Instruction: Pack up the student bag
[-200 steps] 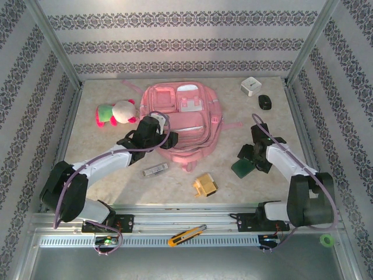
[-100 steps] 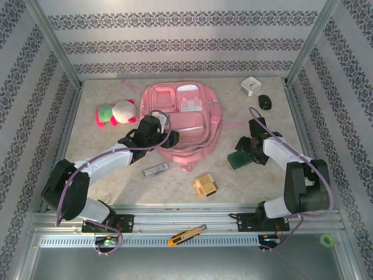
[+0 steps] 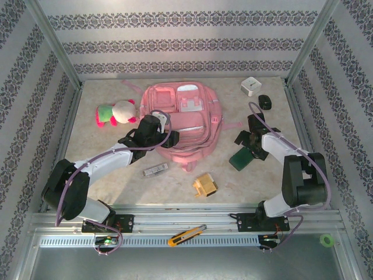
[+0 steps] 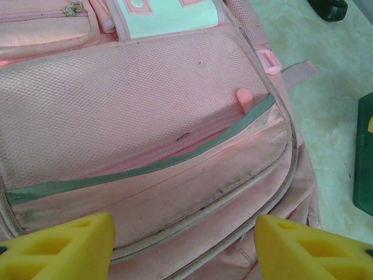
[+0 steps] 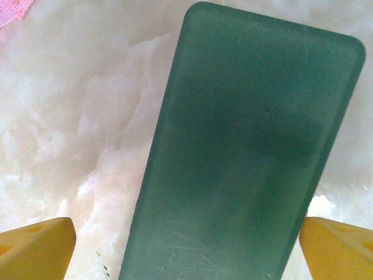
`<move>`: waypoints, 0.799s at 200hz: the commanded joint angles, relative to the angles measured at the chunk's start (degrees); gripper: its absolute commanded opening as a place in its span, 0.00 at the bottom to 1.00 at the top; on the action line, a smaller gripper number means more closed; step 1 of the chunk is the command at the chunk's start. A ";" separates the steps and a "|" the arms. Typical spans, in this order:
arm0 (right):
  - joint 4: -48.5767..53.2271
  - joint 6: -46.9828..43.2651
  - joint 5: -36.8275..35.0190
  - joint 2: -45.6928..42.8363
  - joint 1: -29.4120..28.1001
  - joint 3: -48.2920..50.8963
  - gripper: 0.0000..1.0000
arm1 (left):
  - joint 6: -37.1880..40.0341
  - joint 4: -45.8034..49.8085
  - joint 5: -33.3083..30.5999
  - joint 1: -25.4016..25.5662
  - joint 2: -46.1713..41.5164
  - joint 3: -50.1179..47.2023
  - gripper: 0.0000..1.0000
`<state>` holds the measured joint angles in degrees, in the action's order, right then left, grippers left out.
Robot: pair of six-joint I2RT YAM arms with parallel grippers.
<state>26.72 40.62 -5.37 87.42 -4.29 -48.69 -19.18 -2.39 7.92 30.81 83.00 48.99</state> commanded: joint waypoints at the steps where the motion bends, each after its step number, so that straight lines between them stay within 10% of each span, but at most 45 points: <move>1: 2.28 0.64 -1.25 2.65 -0.29 -1.72 0.96 | 1.30 -1.54 0.32 0.61 0.32 0.49 0.64; 106: 6.48 1.35 4.60 9.39 -0.69 -4.90 0.65 | 2.67 -0.78 0.73 -0.14 -1.17 0.28 0.64; 160: -1.39 -4.78 8.04 -11.67 -1.86 1.14 0.61 | 28.12 6.12 12.35 -0.74 -5.19 4.26 0.65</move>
<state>29.87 39.97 -0.47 87.09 -5.32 -49.60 -8.08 -0.95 13.41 30.63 80.73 49.28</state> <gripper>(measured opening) 0.644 0.646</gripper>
